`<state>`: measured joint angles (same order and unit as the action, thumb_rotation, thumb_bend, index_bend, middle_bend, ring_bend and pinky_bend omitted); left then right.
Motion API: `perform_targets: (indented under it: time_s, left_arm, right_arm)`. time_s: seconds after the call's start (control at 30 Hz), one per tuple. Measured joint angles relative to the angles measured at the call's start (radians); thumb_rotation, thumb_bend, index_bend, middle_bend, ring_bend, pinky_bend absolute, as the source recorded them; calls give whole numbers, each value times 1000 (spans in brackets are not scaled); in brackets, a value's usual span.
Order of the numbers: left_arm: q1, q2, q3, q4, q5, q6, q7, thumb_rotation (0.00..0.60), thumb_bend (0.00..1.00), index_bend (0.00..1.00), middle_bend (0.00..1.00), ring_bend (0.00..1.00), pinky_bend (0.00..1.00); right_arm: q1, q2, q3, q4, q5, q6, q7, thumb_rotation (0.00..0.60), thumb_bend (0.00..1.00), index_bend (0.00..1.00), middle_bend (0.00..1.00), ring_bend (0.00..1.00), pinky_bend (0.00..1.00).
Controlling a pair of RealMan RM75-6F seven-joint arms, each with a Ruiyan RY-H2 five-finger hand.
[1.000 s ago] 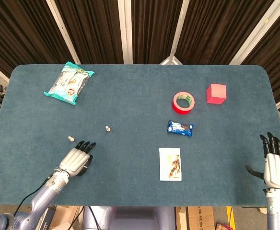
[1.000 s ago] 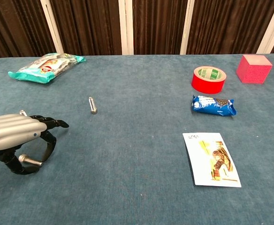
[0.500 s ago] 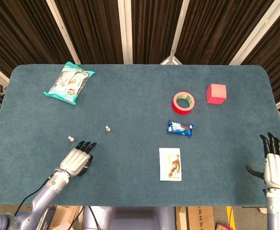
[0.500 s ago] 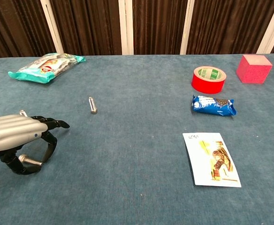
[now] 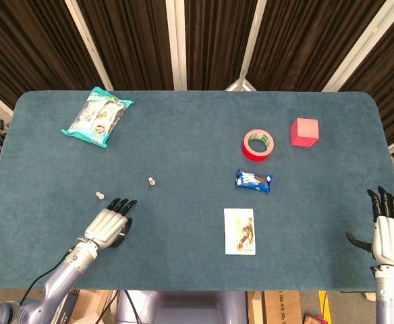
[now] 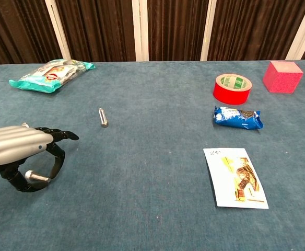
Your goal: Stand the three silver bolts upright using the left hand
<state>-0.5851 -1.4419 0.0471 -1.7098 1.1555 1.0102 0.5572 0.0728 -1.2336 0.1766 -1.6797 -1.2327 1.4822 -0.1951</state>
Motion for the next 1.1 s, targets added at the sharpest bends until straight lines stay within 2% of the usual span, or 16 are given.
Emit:
perform_targets:
  time_s: [0.27, 0.67, 1.1]
  left_arm:
    - [10, 4, -8, -1, 45, -6, -117, 600, 581, 603, 18, 0, 0]
    - [29, 1, -15, 31, 152, -19, -368, 600, 582, 605, 21, 0, 0]
    - [42, -27, -14, 107, 265, -30, -733, 600, 581, 606, 20, 0, 0]
  right_arm:
    - [-1, -1, 2, -1, 2, 3, 0, 600, 0, 134, 37, 0, 0]
    - [-1, -5, 3, -3, 6, 6, -5, 600, 0, 134, 37, 0, 0]
    - [-2, -11, 6, 1, 9, 12, -6, 600, 0, 135, 37, 0, 0]
